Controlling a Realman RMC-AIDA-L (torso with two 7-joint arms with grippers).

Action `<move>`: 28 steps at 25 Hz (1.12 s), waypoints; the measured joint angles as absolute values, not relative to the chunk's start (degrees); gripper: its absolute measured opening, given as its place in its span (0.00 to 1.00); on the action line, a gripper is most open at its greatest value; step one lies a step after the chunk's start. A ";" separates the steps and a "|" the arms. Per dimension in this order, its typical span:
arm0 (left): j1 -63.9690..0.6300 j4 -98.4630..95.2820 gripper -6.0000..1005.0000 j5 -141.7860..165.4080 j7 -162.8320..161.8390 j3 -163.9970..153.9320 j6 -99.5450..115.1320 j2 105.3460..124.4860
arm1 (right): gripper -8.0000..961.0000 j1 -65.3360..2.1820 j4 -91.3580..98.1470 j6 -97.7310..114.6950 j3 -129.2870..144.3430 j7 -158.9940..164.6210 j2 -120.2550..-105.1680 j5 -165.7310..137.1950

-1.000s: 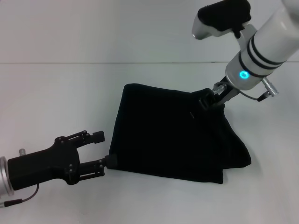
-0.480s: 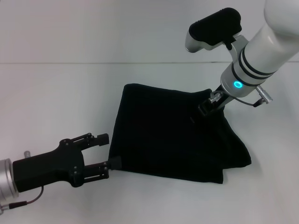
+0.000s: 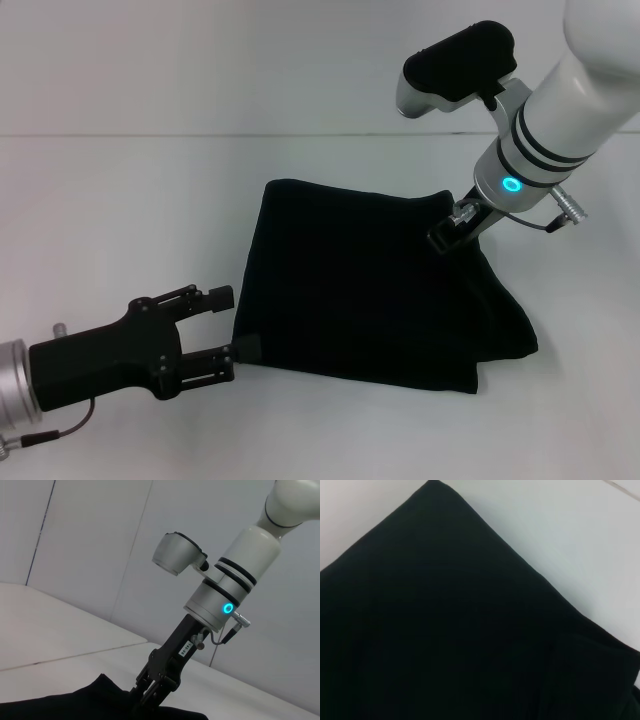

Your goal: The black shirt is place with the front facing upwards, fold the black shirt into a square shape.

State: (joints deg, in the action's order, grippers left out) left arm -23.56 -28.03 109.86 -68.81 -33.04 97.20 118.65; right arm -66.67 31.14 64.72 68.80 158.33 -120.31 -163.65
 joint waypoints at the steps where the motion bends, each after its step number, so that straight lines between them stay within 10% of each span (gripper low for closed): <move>1: -23.55 -28.03 0.81 109.86 -68.81 -33.04 97.20 118.69 | 0.54 -66.68 31.17 64.73 68.86 158.34 -120.31 -163.62; 15: -23.65 -28.03 0.80 109.86 -68.81 -33.04 97.21 118.73 | 0.12 -66.24 31.99 64.87 68.45 158.65 -120.11 -163.64; 28: -23.86 -27.12 0.81 109.39 -69.20 -32.59 96.82 118.71 | 0.05 -52.54 44.79 65.33 58.44 158.84 -119.20 -152.53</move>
State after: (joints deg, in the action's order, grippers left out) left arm -23.86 -27.12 109.39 -69.20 -32.59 96.82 118.71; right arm -52.54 44.79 65.33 58.44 158.84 -119.20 -152.53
